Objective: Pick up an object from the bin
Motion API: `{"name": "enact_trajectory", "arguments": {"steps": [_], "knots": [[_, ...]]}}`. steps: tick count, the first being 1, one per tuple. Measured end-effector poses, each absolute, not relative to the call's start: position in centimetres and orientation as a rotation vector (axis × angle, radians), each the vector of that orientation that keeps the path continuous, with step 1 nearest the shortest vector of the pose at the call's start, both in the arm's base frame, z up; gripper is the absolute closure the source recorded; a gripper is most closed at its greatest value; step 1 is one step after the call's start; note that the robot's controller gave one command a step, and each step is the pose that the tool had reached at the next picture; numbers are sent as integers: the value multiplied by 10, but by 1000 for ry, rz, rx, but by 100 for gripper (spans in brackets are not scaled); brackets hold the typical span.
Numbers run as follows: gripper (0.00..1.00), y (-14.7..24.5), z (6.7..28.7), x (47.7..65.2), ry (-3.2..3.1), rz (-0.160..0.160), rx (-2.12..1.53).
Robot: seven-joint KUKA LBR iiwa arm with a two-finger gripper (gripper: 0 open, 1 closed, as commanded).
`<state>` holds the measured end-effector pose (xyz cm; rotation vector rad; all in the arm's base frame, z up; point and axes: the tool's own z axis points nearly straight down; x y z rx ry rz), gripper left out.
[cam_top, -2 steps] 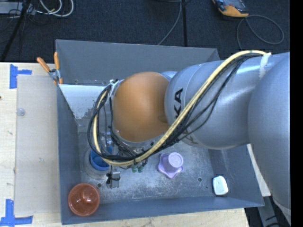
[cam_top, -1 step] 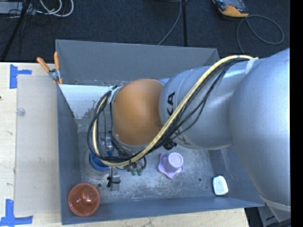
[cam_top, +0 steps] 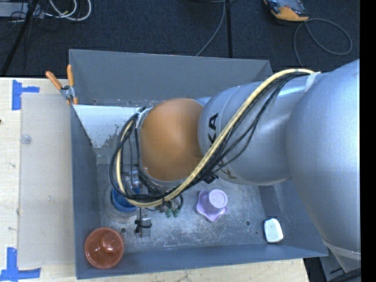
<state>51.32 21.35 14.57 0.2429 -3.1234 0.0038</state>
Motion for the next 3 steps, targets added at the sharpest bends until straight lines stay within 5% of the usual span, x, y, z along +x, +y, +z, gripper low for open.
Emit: {"name": "enact_trajectory", "arguments": {"steps": [1, 2, 3], "knots": [[100, 212, 77, 516, -3124, -2, 242], [100, 212, 77, 516, -3124, -2, 240], [100, 207, 111, 511, -3113, 5, 247]]}}
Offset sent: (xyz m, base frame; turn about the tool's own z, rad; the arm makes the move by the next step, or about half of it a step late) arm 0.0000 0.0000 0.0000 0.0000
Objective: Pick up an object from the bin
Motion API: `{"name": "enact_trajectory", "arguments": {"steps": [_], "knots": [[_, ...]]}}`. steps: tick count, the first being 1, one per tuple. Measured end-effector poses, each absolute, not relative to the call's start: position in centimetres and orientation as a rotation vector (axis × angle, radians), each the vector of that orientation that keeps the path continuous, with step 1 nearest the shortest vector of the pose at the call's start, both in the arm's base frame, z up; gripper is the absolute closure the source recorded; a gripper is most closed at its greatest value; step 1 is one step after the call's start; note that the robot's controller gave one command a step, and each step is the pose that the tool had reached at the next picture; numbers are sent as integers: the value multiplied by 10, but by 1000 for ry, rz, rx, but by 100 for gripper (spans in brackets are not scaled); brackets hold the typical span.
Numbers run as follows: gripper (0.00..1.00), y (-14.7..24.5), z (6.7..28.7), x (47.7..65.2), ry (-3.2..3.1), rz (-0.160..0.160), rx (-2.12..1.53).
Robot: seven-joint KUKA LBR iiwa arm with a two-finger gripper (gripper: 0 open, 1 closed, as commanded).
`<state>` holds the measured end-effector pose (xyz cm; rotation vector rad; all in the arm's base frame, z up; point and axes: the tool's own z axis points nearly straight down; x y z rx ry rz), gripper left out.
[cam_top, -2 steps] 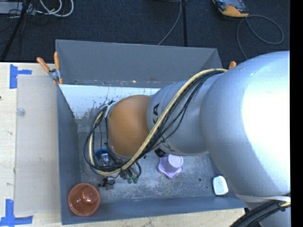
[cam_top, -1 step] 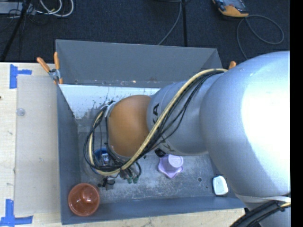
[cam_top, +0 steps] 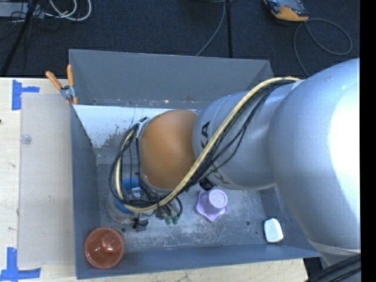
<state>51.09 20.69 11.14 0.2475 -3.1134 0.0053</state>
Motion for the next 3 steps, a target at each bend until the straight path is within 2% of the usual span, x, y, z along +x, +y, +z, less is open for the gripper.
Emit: {"name": "enact_trajectory", "arguments": {"steps": [1, 2, 3], "knots": [[100, 207, 172, 513, -3116, 5, 225], [100, 183, 156, 525, -3126, -2, 277], [100, 202, 315, 556, -3107, 6, 285]]}}
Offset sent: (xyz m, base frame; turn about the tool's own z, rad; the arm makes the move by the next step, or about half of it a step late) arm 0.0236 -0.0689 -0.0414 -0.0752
